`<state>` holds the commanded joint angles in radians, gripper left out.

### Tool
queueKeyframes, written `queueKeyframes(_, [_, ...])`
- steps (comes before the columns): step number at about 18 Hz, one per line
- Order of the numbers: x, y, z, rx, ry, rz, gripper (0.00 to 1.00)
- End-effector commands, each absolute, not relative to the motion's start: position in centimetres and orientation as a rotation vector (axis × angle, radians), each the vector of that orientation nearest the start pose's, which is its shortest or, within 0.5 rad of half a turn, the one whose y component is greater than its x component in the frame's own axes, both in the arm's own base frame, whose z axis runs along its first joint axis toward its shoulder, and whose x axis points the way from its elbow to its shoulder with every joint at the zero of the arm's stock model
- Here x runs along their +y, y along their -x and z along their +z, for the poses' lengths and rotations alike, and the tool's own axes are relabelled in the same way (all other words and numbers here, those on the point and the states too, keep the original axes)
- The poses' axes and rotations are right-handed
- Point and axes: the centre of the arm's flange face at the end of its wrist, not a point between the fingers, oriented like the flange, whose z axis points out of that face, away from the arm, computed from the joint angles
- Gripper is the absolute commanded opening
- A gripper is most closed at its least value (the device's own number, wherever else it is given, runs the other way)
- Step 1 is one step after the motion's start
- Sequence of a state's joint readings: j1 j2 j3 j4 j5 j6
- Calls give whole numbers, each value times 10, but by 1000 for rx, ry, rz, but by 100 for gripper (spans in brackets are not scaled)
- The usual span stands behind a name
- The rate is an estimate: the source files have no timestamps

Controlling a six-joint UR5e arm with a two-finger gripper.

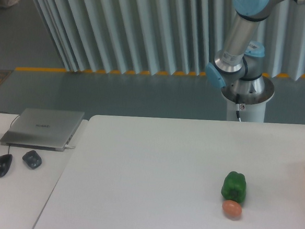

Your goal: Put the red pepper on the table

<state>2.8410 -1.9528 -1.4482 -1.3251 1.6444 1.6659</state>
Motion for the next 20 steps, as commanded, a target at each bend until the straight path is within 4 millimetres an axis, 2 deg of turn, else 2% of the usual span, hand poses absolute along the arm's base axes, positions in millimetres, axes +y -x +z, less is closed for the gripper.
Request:
queueKeyframes(5, [310, 568, 358, 635, 3150, -22, 43])
queueKeyframes(8, [327, 552, 366, 605, 3144, -75, 43])
queueKeyframes(11, [335, 538, 374, 558, 3062, -137, 43])
queueKeyframes(13, [349, 528, 381, 366, 2973, -177, 43])
queueKeyframes(15, [368, 510, 387, 362, 2962, -181, 43])
queueKeyframes(17, [378, 501, 387, 341, 2962, -192, 43])
queueKeyframes(20, [414, 470, 394, 215, 2969, -201, 43])
